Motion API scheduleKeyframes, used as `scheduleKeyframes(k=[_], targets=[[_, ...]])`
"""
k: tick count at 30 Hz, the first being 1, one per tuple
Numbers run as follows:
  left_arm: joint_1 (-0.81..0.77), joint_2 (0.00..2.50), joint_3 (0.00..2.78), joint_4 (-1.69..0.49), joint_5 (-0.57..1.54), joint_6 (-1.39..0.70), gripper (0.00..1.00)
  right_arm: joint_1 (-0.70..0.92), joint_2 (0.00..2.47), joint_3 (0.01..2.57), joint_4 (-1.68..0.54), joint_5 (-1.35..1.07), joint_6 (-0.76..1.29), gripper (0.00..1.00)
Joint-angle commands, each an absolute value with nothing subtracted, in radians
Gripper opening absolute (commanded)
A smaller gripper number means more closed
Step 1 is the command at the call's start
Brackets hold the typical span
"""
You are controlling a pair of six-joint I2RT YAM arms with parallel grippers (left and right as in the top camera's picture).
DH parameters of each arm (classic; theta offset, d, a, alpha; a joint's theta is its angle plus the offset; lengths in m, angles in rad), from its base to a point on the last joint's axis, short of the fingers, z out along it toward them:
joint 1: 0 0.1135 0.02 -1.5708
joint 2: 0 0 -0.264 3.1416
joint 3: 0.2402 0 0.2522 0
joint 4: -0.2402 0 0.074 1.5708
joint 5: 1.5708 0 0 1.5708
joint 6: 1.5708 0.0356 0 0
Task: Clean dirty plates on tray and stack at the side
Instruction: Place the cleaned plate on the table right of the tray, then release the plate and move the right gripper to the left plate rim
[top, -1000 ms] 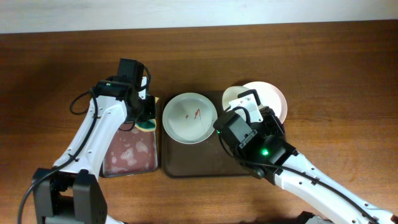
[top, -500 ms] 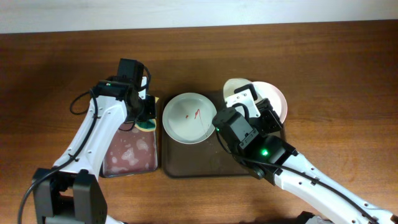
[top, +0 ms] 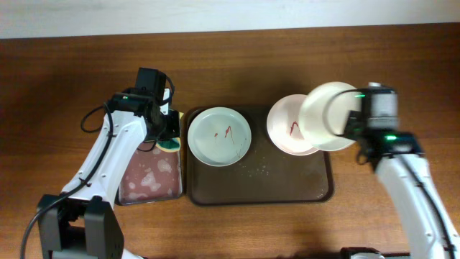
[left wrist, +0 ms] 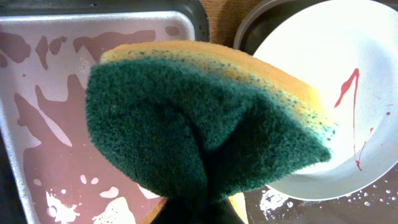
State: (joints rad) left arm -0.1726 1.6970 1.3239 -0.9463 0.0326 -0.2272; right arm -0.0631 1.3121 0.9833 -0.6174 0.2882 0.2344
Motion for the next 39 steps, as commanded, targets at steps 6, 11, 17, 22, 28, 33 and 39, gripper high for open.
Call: scheduleKeyframes(k=[6,11,17,22,28,33,39], targets=[[-0.172,1.672,1.327,-0.944,0.03,-0.215,0.0,-0.546,1.356,0.986,-0.735,-0.016,0.271,0.04],[-0.172,1.672,1.327,-0.945,0.03,-0.215,0.0,-0.596,1.466,0.98,-0.722,-0.018,0.271,0.11],[-0.172,1.672,1.327,-0.944,0.03,-0.215,0.0,-0.551,1.47,0.981,-0.927,-0.442,0.081,0.54],[-0.172,1.672,1.327,-0.944,0.03,-0.215,0.0,-0.419,1.47,0.974,-1.171,-0.344,0.084,0.38],[-0.172,1.672,1.327,-0.944,0.03,-0.215,0.0,-0.346,1.47,0.842,-1.115,-0.299,0.14,0.38],[-0.172,1.672,1.327,-0.944,0.03,-0.215,0.0,-0.313,1.47,0.743,-0.988,-0.302,0.194,0.36],[-0.172,1.672,1.327,-0.944,0.03,-0.215,0.0,-0.286,1.47,0.634,-0.779,-0.314,0.253,0.27]])
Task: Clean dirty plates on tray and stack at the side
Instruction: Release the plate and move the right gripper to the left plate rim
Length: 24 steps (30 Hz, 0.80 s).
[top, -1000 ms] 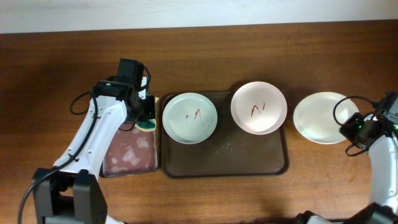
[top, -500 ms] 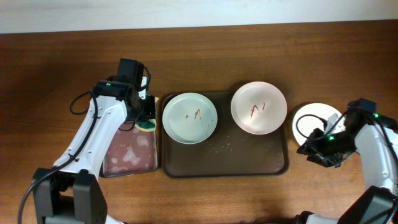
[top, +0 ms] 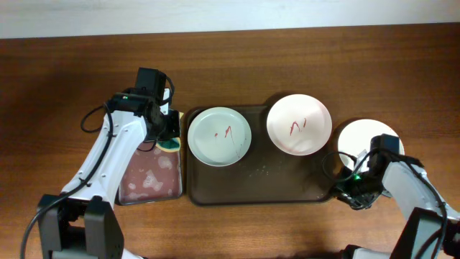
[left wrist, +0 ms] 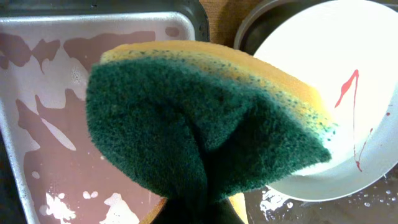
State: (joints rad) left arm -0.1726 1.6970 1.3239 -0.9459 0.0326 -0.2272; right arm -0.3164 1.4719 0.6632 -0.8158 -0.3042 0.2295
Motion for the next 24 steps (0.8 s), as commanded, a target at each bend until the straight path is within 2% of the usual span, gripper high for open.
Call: scheduleKeyframes(k=[1,4,9,12,13,14,18,24], targets=[[-0.172,1.672,1.327,-0.944,0.03,-0.215,0.0,-0.274,1.47,0.632,-0.764,-0.319,0.253,0.26],[-0.171,1.672,1.327,-0.944,0.03,-0.215,0.0,-0.248,1.47,0.632,-0.717,-0.333,0.276,0.14],[-0.172,1.672,1.327,-0.944,0.03,-0.215,0.0,-0.248,1.47,0.632,-0.628,-0.332,0.298,0.04],[-0.172,1.672,1.327,-0.944,0.037,-0.215,0.0,-0.248,1.47,0.632,-0.589,-0.332,0.298,0.04],[-0.172,1.672,1.327,-0.944,0.038,-0.215,0.0,-0.248,1.47,0.632,-0.587,-0.332,0.297,0.08],[-0.172,1.672,1.327,-0.944,0.038,-0.215,0.0,-0.248,1.47,0.632,-0.595,-0.332,0.297,0.22],[-0.172,1.672,1.327,-0.945,0.038,-0.215,0.0,-0.248,1.466,0.65,-0.645,-0.321,0.292,0.38],[-0.172,1.672,1.327,-0.949,0.037,-0.215,0.0,-0.237,1.402,0.907,-0.85,-0.285,0.155,0.4]])
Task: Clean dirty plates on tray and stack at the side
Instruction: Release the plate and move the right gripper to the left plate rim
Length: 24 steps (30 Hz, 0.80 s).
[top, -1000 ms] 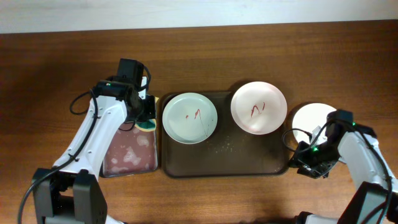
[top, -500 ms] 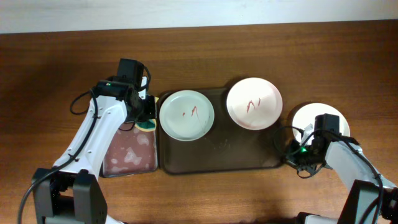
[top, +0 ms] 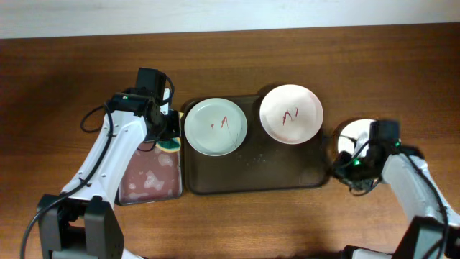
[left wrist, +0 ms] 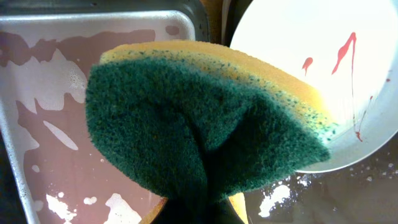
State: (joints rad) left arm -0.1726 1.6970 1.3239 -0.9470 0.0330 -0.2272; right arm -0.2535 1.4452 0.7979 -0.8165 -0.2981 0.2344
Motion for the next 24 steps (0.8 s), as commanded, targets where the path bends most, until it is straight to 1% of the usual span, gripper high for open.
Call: scheduleKeyframes(k=[1,2,4,6,8,10,15,20,22,23,24], targets=[[-0.172,1.672,1.327,-0.949,0.037,-0.215,0.0,-0.207,1.401,0.981,-0.888,-0.284,0.113,0.41],[-0.172,1.672,1.327,-0.949,0.037,-0.215,0.0,-0.176,1.401,1.023,-0.903,-0.287,0.087,0.45],[-0.172,1.672,1.327,-0.948,0.037,-0.215,0.0,-0.056,1.401,1.125,-0.893,-0.287,0.073,0.52],[-0.172,1.672,1.327,-0.948,0.037,-0.215,0.0,0.048,1.401,1.157,-0.802,-0.287,0.087,0.55],[-0.172,1.672,1.327,-0.949,0.037,-0.215,0.0,0.134,1.412,1.157,-0.702,-0.287,0.118,0.55],[-0.172,1.672,1.327,-0.948,0.037,-0.215,0.0,0.224,1.46,1.157,-0.626,-0.279,0.204,0.56],[-0.172,1.672,1.327,-0.949,0.037,-0.215,0.0,0.396,1.693,1.157,-0.564,-0.287,0.517,0.56],[-0.172,1.672,1.327,-0.949,0.037,-0.215,0.0,0.487,1.85,1.157,-0.414,-0.279,0.771,0.54],[-0.172,1.672,1.327,-0.949,0.037,-0.215,0.0,0.505,1.882,1.157,-0.368,-0.268,0.808,0.51],[-0.172,1.672,1.327,-0.949,0.037,-0.215,0.0,0.513,1.901,1.157,-0.363,-0.257,0.835,0.47],[-0.172,1.672,1.327,-0.949,0.037,-0.215,0.0,0.52,1.917,1.157,-0.366,-0.25,0.856,0.47]])
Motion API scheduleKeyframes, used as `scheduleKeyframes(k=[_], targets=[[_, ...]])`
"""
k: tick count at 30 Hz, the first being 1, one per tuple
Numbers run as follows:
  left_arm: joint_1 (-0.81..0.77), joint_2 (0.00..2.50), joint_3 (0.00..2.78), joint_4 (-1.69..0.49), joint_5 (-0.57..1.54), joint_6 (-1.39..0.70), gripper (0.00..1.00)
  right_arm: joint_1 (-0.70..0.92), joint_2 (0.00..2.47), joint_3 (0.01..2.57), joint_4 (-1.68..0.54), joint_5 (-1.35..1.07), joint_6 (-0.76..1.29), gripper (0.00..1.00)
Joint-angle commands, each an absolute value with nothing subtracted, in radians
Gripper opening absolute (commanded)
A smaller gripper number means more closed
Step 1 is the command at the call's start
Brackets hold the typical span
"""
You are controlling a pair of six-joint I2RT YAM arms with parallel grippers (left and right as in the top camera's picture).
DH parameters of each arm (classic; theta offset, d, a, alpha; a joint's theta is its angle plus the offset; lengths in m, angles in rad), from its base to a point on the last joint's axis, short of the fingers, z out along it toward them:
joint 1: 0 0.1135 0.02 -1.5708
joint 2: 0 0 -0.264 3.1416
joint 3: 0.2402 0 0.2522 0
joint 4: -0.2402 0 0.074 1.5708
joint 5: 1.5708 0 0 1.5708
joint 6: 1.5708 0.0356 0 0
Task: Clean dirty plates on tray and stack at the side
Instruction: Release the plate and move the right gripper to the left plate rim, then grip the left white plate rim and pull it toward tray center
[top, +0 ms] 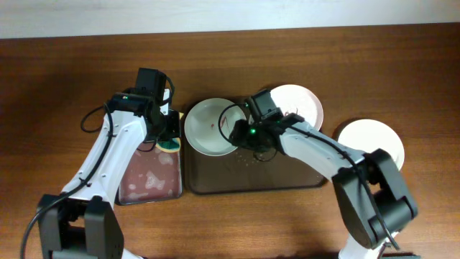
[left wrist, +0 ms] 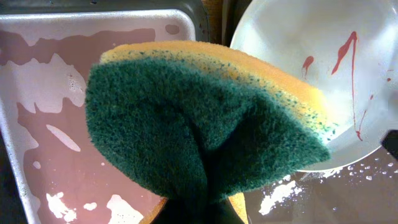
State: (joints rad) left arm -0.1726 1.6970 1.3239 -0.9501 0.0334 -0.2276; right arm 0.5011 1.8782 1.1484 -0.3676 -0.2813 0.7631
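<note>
My left gripper (top: 167, 137) is shut on a yellow and green sponge (left wrist: 205, 124), held over the gap between the soapy pan and the tray; the sponge hides its fingers. On the dark brown tray (top: 251, 176) lie two dirty plates. The pale left plate (top: 208, 128) has red streaks (left wrist: 348, 62). The white right plate (top: 302, 108) is partly covered by my right arm. My right gripper (top: 246, 133) is at the left plate's right rim; whether it grips the rim does not show. A clean white plate (top: 370, 142) lies on the table to the right.
A metal pan (top: 147, 178) of pinkish soapy water (left wrist: 56, 124) stands left of the tray, touching it. Crumbs and foam specks (left wrist: 280, 199) lie on the tray floor. The wooden table (top: 72, 86) spreads all round.
My right gripper has moved from beside the clean plate at the table's right to the right rim of the left dirty plate. The left gripper and its sponge have not moved.
My right gripper first held a clean white plate above the tray's right end. Then that plate lay on the table to the right, with the gripper beside it. After that the tray and its plates stood slightly further left. Now the right gripper is at the left dirty plate.
</note>
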Motion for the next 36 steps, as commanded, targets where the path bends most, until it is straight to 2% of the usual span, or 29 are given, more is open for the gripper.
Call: scheduleKeyframes(k=[1,3,5,9,13,16,17,18,23,26,29,30,31,32,33,36], targets=[[-0.172,1.672,1.327,-0.949,0.037,-0.215,0.0,0.524,1.929,1.157,-0.366,-0.249,0.859,0.46],[-0.172,1.672,1.327,-0.949,0.037,-0.215,0.0,0.532,1.943,1.157,-0.366,-0.248,0.859,0.45],[-0.172,1.672,1.327,-0.948,0.037,-0.215,0.0,0.537,1.943,1.157,-0.371,-0.242,0.858,0.39],[-0.172,1.672,1.327,-0.949,0.037,-0.215,0.0,0.537,1.943,1.156,-0.477,-0.176,0.857,0.22],[-0.172,1.672,1.327,-0.949,0.037,-0.215,0.0,0.532,1.942,1.157,-0.537,-0.168,0.781,0.21],[-0.172,1.672,1.327,-0.949,0.037,-0.215,0.0,0.5,1.938,1.158,-0.585,-0.047,0.655,0.2],[-0.172,1.672,1.327,-0.949,0.037,-0.215,0.0,0.486,1.936,1.158,-0.585,-0.035,0.586,0.17],[-0.172,1.672,1.327,-0.949,0.037,-0.215,0.0,0.466,1.934,1.16,-0.59,-0.033,0.504,0.05],[-0.172,1.672,1.327,-0.949,0.037,-0.215,0.0,0.451,1.93,1.165,-0.599,-0.1,0.282,0.04],[-0.172,1.672,1.327,-0.949,0.037,-0.215,0.0,0.443,1.93,1.171,-0.59,-0.078,0.242,0.04],[-0.172,1.672,1.327,-0.949,0.037,-0.215,0.0,0.444,1.925,1.248,-0.641,-0.146,0.059,0.04],[-0.172,1.672,1.327,-0.949,0.037,-0.215,0.0,0.444,1.923,1.283,-0.674,-0.15,0.06,0.05],[-0.172,1.672,1.327,-0.949,0.037,-0.215,0.0,0.443,1.922,1.317,-0.707,-0.149,0.076,0.22],[-0.172,1.672,1.327,-0.949,0.037,-0.215,0.0,0.438,1.922,1.35,-0.744,-0.147,0.126,0.45],[-0.172,1.672,1.327,-0.949,0.037,-0.215,0.0,0.43,1.922,1.365,-0.772,-0.148,0.189,0.52],[-0.172,1.672,1.327,-0.949,0.037,-0.215,0.0,0.408,1.922,1.365,-0.856,-0.171,0.366,0.57]])
